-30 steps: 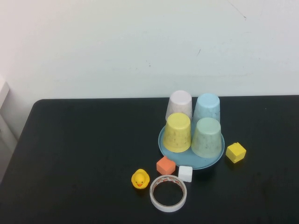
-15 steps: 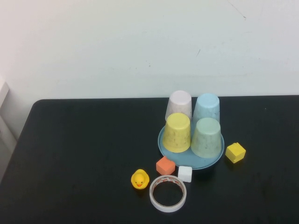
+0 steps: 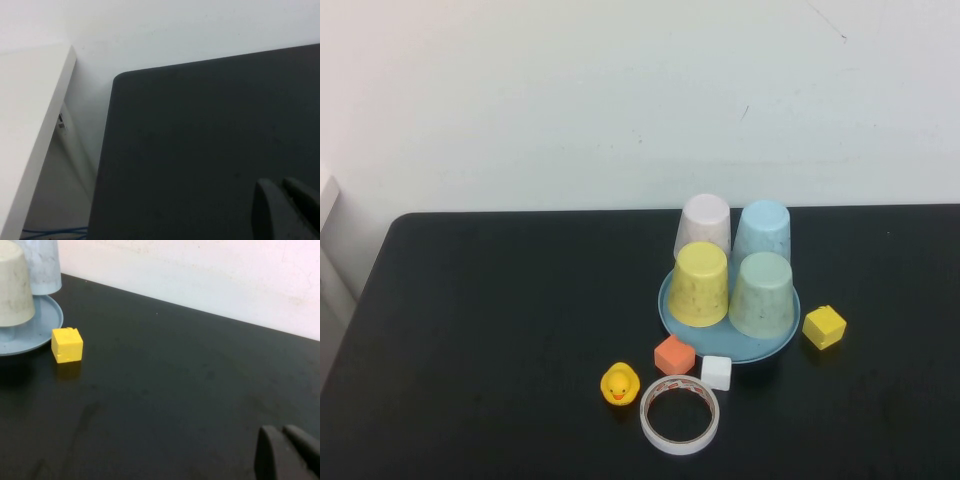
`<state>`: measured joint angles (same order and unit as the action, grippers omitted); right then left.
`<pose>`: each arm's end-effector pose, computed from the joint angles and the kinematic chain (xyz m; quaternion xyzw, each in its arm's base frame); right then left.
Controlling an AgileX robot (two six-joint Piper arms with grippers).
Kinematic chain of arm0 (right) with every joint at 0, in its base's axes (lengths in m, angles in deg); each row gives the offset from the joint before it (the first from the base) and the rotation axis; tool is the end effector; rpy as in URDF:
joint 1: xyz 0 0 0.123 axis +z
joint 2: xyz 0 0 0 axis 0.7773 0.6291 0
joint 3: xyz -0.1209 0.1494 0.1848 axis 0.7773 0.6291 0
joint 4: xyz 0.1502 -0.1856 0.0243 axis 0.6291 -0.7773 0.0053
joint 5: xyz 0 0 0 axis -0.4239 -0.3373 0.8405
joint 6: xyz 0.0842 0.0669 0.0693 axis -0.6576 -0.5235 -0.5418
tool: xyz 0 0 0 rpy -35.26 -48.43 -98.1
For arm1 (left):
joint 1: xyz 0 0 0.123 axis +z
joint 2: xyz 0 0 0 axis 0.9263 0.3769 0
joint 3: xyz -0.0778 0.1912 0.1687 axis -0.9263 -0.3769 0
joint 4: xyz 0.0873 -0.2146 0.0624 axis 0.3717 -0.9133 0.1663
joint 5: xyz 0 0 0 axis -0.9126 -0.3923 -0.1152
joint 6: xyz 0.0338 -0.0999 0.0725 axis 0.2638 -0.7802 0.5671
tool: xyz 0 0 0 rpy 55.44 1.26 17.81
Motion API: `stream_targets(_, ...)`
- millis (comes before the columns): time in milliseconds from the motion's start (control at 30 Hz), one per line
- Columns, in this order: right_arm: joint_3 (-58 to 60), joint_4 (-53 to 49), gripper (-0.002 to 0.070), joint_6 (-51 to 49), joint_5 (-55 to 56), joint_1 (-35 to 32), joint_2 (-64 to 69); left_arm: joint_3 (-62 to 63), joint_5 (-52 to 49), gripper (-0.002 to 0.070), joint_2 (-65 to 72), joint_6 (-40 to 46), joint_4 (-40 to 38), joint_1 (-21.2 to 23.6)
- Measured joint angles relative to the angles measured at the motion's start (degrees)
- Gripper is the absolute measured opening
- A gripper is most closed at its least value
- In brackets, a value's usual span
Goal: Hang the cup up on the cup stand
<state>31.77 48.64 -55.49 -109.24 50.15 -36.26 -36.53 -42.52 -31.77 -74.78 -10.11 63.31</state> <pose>0.0953 -0.0079 0.1685 -0.0853 0.7876 -0.1064 0.6010 0.0962 -0.0099 0.1729 0.0528 0.7781 -0.0186 0.6257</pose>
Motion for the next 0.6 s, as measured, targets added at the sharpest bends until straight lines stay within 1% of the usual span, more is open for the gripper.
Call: stream_targets(600, 0.00, 0.00, -0.0001, 0.00, 0.00, 0.00, 0.00, 0.00, 0.00, -0.0001, 0.00, -0.35, -0.99, 0.00)
